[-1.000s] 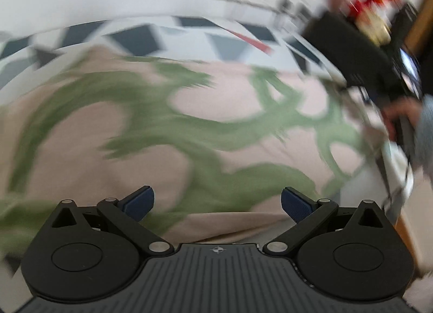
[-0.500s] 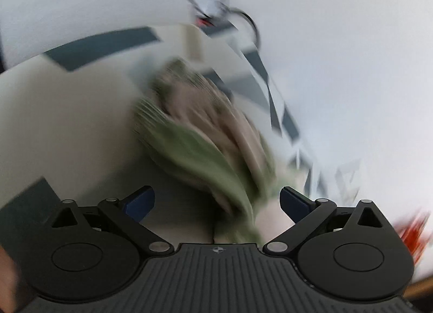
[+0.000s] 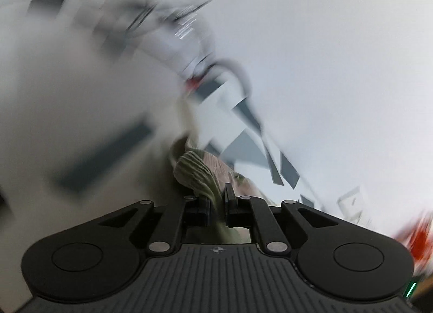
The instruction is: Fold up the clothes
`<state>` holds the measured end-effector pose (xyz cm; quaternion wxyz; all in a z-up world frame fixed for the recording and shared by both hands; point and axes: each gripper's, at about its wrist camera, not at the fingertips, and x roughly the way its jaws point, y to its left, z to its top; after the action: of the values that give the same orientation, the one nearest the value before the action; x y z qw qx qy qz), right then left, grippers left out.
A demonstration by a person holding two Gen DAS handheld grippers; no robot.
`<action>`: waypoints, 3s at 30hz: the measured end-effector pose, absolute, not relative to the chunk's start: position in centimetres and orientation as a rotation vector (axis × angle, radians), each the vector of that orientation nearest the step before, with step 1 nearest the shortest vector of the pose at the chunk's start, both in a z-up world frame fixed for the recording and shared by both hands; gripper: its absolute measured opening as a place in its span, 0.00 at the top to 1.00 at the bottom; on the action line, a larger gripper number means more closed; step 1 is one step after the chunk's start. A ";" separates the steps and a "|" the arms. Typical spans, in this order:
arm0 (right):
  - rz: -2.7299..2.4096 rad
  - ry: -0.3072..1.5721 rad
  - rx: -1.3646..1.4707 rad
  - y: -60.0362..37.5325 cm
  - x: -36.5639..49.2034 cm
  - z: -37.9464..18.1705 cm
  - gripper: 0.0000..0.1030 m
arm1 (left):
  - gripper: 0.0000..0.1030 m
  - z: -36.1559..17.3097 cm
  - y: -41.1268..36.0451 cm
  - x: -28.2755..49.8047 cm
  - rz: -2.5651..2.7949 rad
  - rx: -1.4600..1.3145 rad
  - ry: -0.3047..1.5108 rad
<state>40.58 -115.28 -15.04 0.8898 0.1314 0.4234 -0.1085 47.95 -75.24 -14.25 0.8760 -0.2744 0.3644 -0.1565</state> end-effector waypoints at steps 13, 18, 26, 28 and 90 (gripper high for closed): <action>-0.079 0.905 0.210 -109.3 42.9 -15.5 0.04 | 0.17 -11.1 -74.9 49.7 -0.237 -0.381 0.802; -0.123 0.927 0.254 -109.9 42.4 -16.4 0.04 | 0.17 -11.6 -82.6 52.7 -0.281 -0.194 0.887; -0.159 0.911 0.294 -111.4 41.0 -16.4 0.04 | 0.92 -14.9 -86.7 53.6 -0.261 -0.179 0.975; -0.155 0.907 0.302 -111.8 40.6 -16.2 0.04 | 0.92 -13.6 -84.6 52.4 -0.259 -0.243 0.931; -0.352 0.953 0.245 -117.8 28.5 -16.3 0.01 | 0.08 -15.8 -88.9 43.8 -0.298 0.121 0.989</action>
<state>28.51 -117.85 -16.34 0.8667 0.1170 0.4550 -0.1679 43.76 -88.90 -15.75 0.8679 0.0576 0.4723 -0.1425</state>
